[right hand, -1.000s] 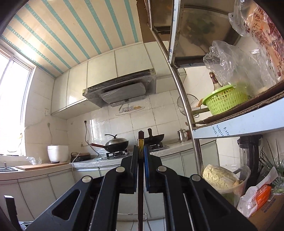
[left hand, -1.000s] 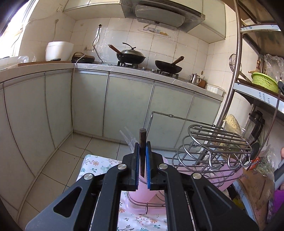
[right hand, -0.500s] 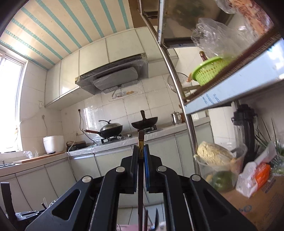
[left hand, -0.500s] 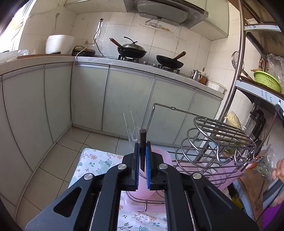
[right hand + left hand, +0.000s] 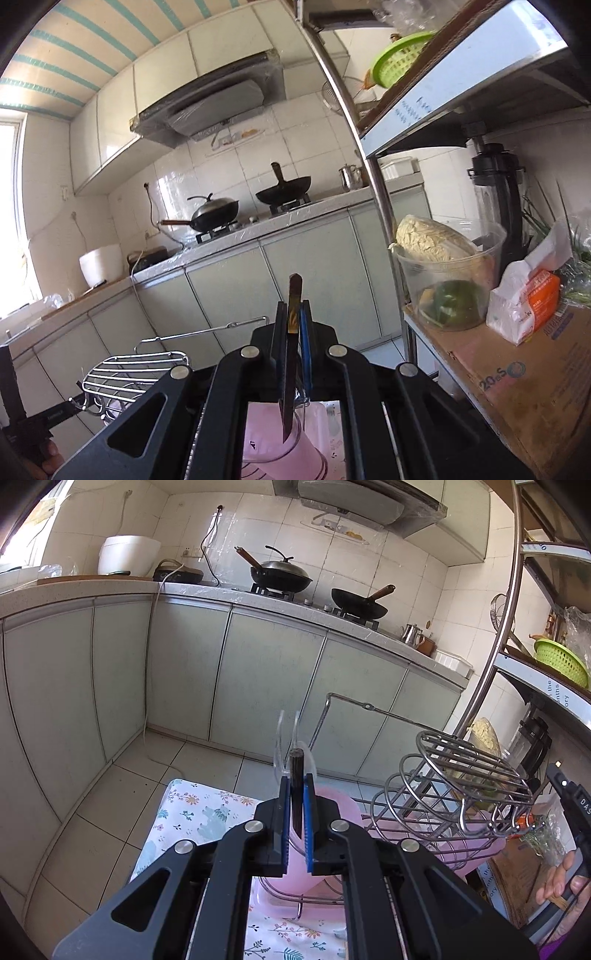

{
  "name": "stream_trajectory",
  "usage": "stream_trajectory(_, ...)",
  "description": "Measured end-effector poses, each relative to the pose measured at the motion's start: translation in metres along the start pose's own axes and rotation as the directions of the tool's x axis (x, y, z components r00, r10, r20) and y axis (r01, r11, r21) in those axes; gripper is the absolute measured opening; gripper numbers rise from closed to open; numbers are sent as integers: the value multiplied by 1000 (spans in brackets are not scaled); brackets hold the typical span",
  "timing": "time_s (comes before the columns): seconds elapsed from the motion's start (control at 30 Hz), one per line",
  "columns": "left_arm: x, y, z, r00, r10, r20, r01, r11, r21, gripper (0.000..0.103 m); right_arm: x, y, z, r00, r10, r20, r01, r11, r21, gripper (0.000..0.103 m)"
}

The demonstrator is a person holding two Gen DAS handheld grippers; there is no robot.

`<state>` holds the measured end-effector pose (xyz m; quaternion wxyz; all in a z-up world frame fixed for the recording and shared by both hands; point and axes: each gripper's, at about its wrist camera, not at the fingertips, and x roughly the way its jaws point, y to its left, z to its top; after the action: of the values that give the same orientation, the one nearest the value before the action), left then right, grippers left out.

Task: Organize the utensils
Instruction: 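Lift both held chopsticks up and carry them over the pink cup, then lower both chopsticks into the pink cup and open both tools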

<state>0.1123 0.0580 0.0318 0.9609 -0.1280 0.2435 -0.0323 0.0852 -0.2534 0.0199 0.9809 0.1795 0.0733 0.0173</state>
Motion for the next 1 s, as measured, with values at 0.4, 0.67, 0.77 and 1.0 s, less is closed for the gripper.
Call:
stream_trajectory(0.4,22,0,13,998,-14,-63,12,1000,-28,6,41,21,11,992,74,-104,-91,979,-181,6)
stream_trajectory(0.67,27,1,14,996,-19,-92,16,999,-29,6,36,14,15,993,57,-107,-74,985,-156,7)
stream_trajectory(0.77,28,2,16,995,-10,-103,7,1000,-25,10,39,13,16,988,73,-138,-93,986,-141,8)
stream_trajectory(1.0,21,13,18,994,-3,-107,-4,998,-65,30,35,9,8,980,89,-175,-108,989,-101,29)
